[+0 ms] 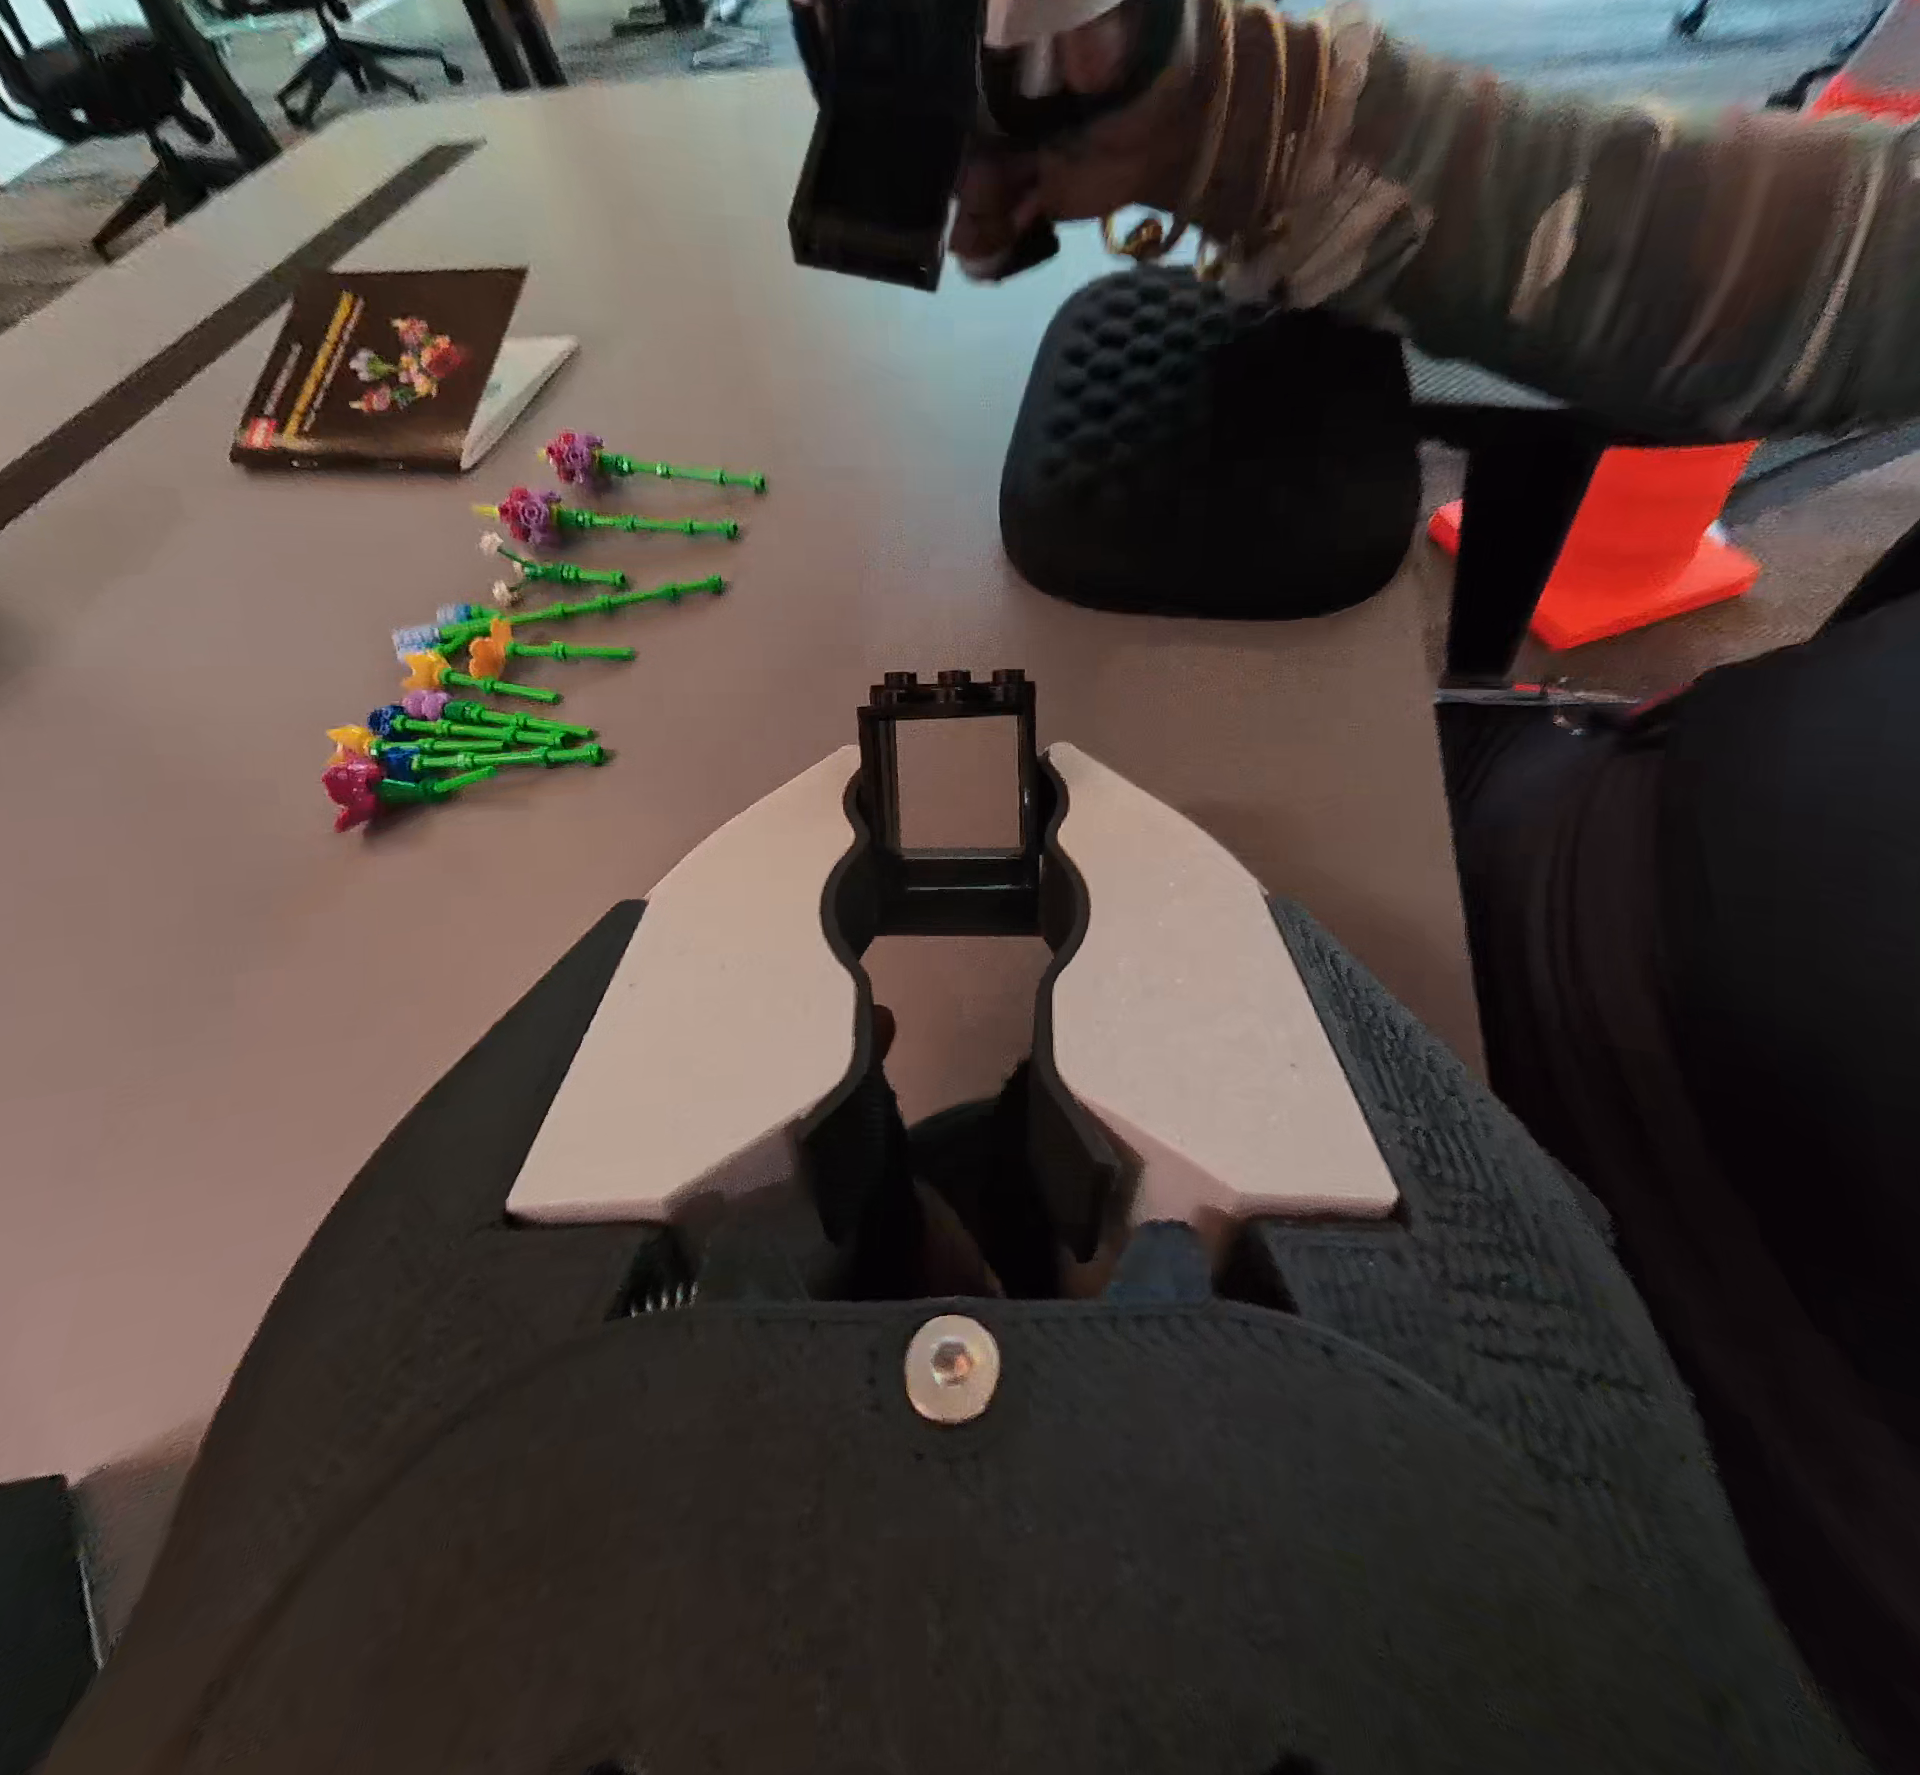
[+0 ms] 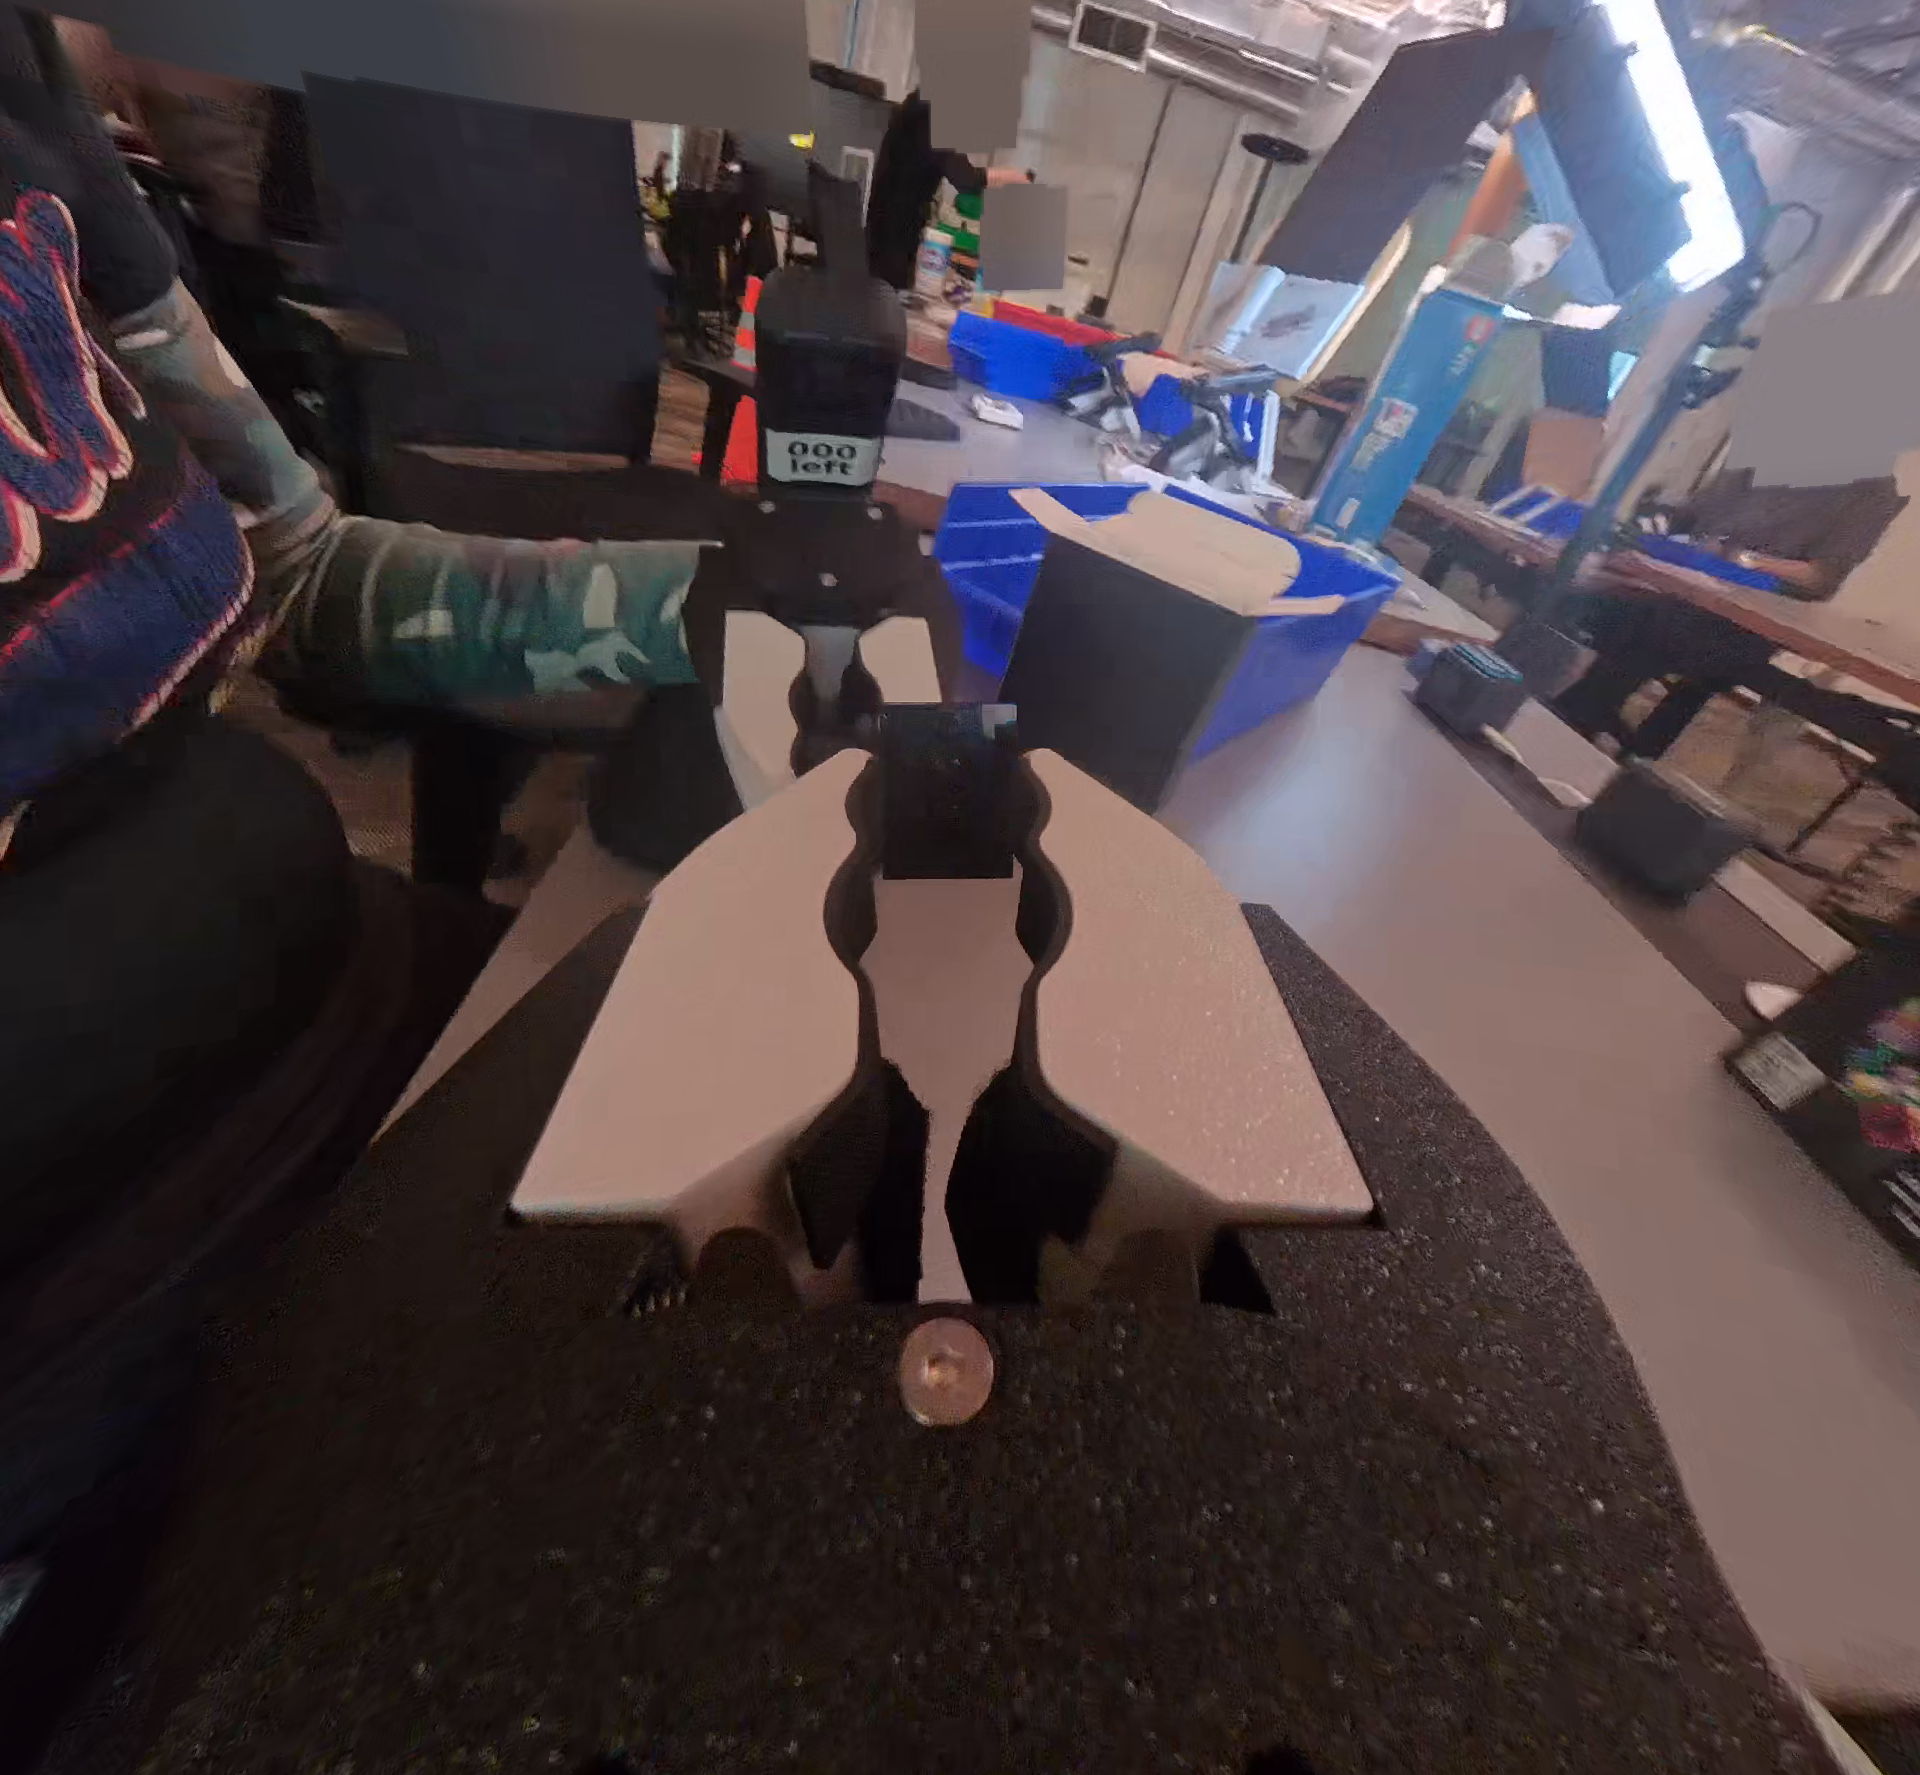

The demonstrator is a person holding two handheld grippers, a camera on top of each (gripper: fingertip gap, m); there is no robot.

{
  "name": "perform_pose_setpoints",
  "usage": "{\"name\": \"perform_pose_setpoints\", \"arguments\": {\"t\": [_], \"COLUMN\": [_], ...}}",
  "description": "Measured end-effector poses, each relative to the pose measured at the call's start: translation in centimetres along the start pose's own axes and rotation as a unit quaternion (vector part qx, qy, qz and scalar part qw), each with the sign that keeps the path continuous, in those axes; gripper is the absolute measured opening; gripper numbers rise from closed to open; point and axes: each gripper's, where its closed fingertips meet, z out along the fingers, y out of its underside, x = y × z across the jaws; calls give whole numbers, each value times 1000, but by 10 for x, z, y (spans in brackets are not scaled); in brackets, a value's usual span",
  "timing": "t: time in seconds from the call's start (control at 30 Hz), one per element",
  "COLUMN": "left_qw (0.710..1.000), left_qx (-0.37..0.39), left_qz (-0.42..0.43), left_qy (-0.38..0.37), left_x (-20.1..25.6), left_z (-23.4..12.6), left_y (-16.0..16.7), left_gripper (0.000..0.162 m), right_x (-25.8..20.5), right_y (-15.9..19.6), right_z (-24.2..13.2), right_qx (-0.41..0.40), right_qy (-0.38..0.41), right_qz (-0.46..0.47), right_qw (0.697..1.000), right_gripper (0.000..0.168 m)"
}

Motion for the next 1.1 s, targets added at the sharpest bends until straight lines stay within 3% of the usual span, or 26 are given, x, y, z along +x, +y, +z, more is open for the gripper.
{"name": "perform_pose_setpoints", "arguments": {"t": [0.13,0.27,0.4,0.67,0.97,1.1], "left_qw": [997,996,997,991,955,947], "left_qx": [-50,-21,-7,-111,-294,-320], "left_qz": [23,17,39,34,-12,6], "left_qy": [-45,-87,-67,-73,24,25], "left_x": [-8,-20,-15,-19,-18,-24], "left_z": [17,17,26,42,41,42], "left_y": [6,-5,-15,12,47,47], "left_gripper": [27,28,28,28,28,45], "right_x": [0,5,6,2,6,6], "right_y": [22,14,16,28,33,37], "right_z": [0,-4,-7,3,1,1], "right_qx": [-41,-13,-13,-48,-52,-62], "right_qy": [-2,-1,6,0,6,5], "right_qz": [31,44,53,56,71,77], "right_qw": [999,999,999,997,996,995], "right_gripper": [24,24,24,24,24,24]}}
